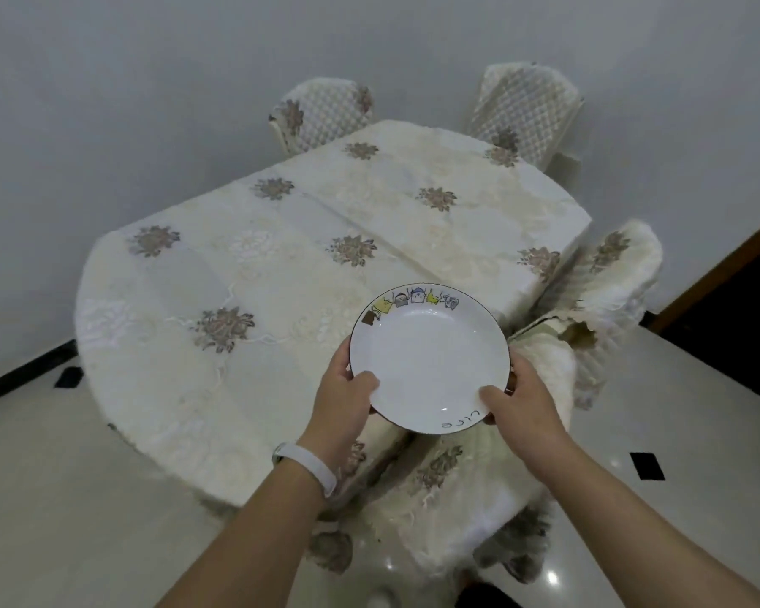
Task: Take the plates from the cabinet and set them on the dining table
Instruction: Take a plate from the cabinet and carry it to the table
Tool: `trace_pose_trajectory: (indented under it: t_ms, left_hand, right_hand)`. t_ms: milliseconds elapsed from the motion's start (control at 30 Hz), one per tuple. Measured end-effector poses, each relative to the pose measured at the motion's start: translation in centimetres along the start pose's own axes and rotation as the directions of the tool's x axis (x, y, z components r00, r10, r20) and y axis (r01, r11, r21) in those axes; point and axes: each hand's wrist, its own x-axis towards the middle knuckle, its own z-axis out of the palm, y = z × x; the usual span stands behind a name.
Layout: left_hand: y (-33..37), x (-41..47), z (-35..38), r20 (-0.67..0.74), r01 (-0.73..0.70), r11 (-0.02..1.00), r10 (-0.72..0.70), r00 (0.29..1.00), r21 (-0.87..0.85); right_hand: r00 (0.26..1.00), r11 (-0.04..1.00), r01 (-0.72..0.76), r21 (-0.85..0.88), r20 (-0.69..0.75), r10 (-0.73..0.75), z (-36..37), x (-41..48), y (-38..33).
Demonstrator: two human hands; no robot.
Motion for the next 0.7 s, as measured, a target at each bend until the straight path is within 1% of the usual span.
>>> trace_pose_trajectory:
  t_ms: [100, 200, 300, 400, 600, 700]
  left_hand:
    - [-0.2, 1.6, -0.5, -0.096, -0.002, 1.000, 0.003, 0.995, 0.011]
    - [-0.6, 3.1, 0.0, -0.223, 0.018, 1.000, -0.015, 0.975, 0.012]
    - [-1.3, 4.4, 0.7, -0.332, 0.062, 0.997, -0.042, 0.942, 0.050]
    - [-2.6, 5.5, 1.2, -0.432, 0.116, 0.992, -0.083, 0.898, 0.050]
    - [-5.4, 6.3, 1.7, -0.508, 0.174, 0.985, -0.141, 0.850, 0.017]
    - [-6.5, 6.9, 1.4, -0.515, 0.215, 0.976, -0.170, 0.840, 0.029]
  right_hand:
    - [0.994, 1.000, 0.013, -0.019, 0.111, -0.010, 1.2, 3.6, 0.2]
    - [0.967, 0.996, 0.051, -0.079, 0.252, -0.030, 1.6, 7.6, 0.0]
    - [0.933, 0.988, 0.103, -0.116, 0.356, -0.055, 1.8, 11.3, -0.2]
    - [0.884, 0.980, 0.118, -0.163, 0.466, -0.030, 2.3, 14.5, 0.4]
    - [0.814, 0.943, 0.197, -0.269, 0.581, -0.004, 3.9, 18.6, 1.6]
    - [0.801, 0.921, 0.224, -0.318, 0.599, 0.012, 4.7, 19.9, 2.3]
